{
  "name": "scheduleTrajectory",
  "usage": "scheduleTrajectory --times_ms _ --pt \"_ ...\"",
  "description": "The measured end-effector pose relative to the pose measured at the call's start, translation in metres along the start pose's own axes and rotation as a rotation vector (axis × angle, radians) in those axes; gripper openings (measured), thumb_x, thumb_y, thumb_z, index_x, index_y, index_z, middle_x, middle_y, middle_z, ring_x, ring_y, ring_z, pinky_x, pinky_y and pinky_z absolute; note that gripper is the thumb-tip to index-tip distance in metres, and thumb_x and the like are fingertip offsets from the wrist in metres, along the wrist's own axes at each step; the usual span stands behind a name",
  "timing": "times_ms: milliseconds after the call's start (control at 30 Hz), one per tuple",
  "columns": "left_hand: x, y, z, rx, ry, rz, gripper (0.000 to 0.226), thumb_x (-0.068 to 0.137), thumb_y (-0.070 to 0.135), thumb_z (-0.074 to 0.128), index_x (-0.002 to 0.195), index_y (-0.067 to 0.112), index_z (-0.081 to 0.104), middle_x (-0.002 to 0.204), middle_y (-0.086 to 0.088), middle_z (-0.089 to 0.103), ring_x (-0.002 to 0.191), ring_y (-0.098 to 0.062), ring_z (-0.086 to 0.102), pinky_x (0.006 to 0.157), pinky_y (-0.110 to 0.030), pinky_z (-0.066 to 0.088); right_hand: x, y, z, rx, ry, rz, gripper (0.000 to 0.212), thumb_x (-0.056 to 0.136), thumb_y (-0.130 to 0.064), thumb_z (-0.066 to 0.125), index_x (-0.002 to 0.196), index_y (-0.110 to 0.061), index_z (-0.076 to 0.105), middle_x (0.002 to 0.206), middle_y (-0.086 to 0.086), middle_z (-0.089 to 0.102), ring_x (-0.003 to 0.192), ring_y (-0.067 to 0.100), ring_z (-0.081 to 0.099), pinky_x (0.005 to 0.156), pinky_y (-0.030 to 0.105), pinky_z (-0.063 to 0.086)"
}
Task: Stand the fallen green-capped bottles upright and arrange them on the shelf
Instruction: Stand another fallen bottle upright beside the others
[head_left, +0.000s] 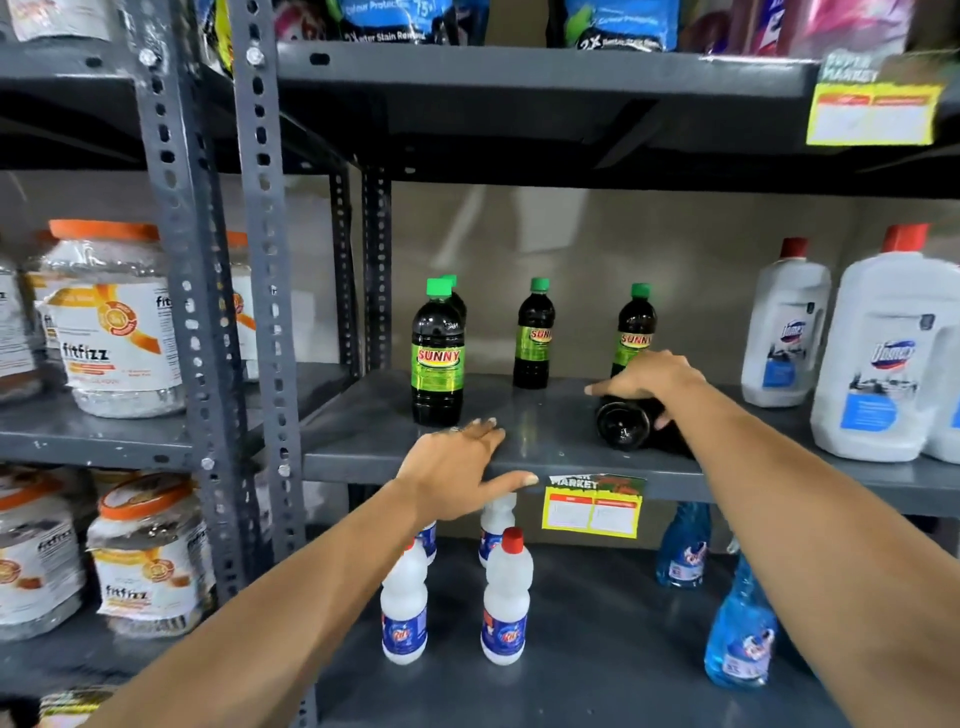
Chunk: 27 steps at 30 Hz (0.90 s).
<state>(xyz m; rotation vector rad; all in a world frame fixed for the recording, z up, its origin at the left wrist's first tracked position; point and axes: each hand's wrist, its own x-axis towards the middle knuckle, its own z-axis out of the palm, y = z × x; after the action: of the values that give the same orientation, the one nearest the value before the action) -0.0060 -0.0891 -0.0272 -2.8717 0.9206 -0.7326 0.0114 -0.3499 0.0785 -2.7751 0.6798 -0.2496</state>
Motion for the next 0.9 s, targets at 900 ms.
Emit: scheduleTrajectory --times_ms 900 --pt "-0.002 0.015 0.011 0.074 0.257 -0.162 0.105 0.075 0.091 0.006 0.118 0.015 0.064 0.127 -0.002 0.063 0.111 -0.017 0.061 0.068 -0.030 0.052 -0.020 -0.029 0.081 0.761 0.343 -0.499 0.074 0.072 -0.035 0.073 0.131 -0.013 0.036 0.121 0.010 0.057 0.110 0.032 0.058 0.090 0.044 0.048"
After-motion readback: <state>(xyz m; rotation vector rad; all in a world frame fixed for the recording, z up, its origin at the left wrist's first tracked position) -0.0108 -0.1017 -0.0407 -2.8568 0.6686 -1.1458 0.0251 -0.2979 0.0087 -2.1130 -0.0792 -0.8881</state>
